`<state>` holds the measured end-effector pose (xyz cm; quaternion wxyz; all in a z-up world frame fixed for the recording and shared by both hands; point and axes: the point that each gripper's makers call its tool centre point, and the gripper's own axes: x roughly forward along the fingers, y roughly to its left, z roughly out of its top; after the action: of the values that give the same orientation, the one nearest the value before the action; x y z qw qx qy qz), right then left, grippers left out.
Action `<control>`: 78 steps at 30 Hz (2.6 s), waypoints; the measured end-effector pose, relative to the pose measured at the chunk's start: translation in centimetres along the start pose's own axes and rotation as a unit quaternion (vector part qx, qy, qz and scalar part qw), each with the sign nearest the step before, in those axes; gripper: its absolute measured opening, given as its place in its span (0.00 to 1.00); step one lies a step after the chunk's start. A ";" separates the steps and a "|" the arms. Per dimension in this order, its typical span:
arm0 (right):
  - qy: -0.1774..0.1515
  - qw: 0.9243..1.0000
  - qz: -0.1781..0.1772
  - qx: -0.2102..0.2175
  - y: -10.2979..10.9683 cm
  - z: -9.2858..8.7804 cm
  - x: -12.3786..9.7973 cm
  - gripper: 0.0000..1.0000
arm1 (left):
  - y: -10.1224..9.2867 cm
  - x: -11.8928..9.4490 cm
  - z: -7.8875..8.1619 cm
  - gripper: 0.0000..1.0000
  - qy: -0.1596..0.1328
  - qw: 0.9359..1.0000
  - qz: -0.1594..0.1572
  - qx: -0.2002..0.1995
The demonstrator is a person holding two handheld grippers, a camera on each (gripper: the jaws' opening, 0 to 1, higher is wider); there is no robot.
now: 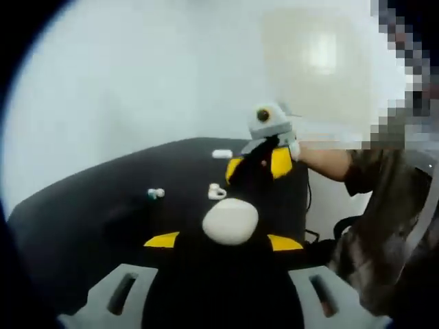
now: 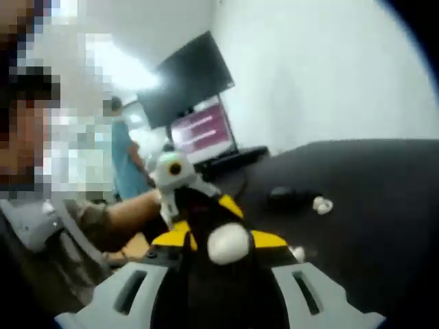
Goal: Pick up three earphones and place each one into its charging case using tactile feedback, ensure that each earphone is properly inserted and securely positioned inside the case.
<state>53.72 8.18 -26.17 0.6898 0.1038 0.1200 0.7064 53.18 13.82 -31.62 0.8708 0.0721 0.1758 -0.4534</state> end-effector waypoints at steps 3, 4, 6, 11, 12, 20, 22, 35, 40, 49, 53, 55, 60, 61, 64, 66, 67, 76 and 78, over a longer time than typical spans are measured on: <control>0.010 1.000 0.004 0.004 -0.5 -1.6 -1.0 0.32 | -0.4 0.4 -0.2 0.44 -0.002 1.000 -0.009 -0.018; -0.046 0.998 -0.018 -0.036 -0.9 0.3 -1.1 0.32 | -0.4 0.6 -0.5 0.46 0.003 1.000 -0.010 -0.022; -0.044 0.999 -0.010 -0.025 -0.8 0.1 -1.4 0.31 | -0.3 0.8 -0.7 0.45 0.006 1.000 -0.005 -0.004; -0.027 0.999 -0.021 -0.040 -1.0 -0.7 -1.3 0.31 | 0.1 1.0 -0.7 0.25 0.019 1.000 -0.001 -0.021; -0.024 0.998 -0.020 -0.048 -0.9 -0.8 -1.3 0.31 | 0.2 1.0 -0.7 0.23 0.018 1.000 -0.004 -0.018; -0.032 0.998 -0.023 -0.054 -0.9 -0.4 -1.5 0.31 | 0.5 -0.4 -1.1 0.31 0.012 1.000 -0.016 -0.009; -0.033 0.998 -0.024 -0.053 -0.9 -0.4 -1.5 0.31 | -0.1 -0.8 -1.2 0.40 0.008 0.999 -0.032 -0.005; -0.050 0.997 -0.031 -0.057 -1.6 0.4 -1.6 0.31 | -0.8 1.0 1.2 0.57 0.007 0.994 -0.060 0.093; -0.052 0.996 -0.030 -0.063 -1.5 0.5 -1.6 0.31 | -0.6 2.1 1.1 0.51 0.043 0.986 -0.119 0.111; -0.038 0.996 -0.030 -0.070 -1.6 0.0 -1.3 0.31 | -1.4 4.0 1.4 0.36 0.030 0.990 -0.108 0.085; -0.027 0.998 -0.036 -0.040 -1.9 -0.4 -1.2 0.31 | -1.7 3.7 1.7 0.35 0.001 0.985 -0.057 0.161; -0.005 1.000 -0.023 -0.013 -1.5 -1.1 -0.8 0.29 | -2.0 3.4 2.0 0.35 -0.027 0.980 -0.030 0.192; 0.083 0.996 -0.025 0.027 -1.2 -3.9 0.2 0.28 | -2.3 2.6 2.7 0.35 -0.089 0.960 0.015 0.263; 0.097 0.995 -0.029 0.028 -1.3 -4.3 0.5 0.28 | -2.4 2.4 2.8 0.35 -0.096 0.954 0.021 0.282; 0.114 0.991 -0.025 0.060 -1.0 -4.7 1.4 0.33 | -2.8 2.2 2.9 0.35 -0.107 0.943 0.025 0.315; 0.102 0.990 -0.020 0.097 -0.7 -4.4 1.9 0.33 | -2.8 2.2 2.8 0.35 -0.110 0.943 0.024 0.312; 0.111 0.988 -0.027 0.104 -0.9 -4.7 2.1 0.32 | -2.9 2.2 2.8 0.35 -0.112 0.942 0.024 0.315; 0.113 0.992 -0.026 -0.054 -0.4 -4.6 1.4 0.21 | -3.5 1.7 2.6 0.36 -0.121 0.952 -0.014 0.282; 0.120 0.984 -0.031 -0.125 -0.2 -4.4 0.7 0.21 | -3.8 1.6 2.4 0.38 -0.119 0.964 -0.045 0.233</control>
<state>52.54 8.80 -30.41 0.6997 -0.0723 0.1157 0.7013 51.47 9.72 -29.81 0.8235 0.2100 -0.0366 -0.5258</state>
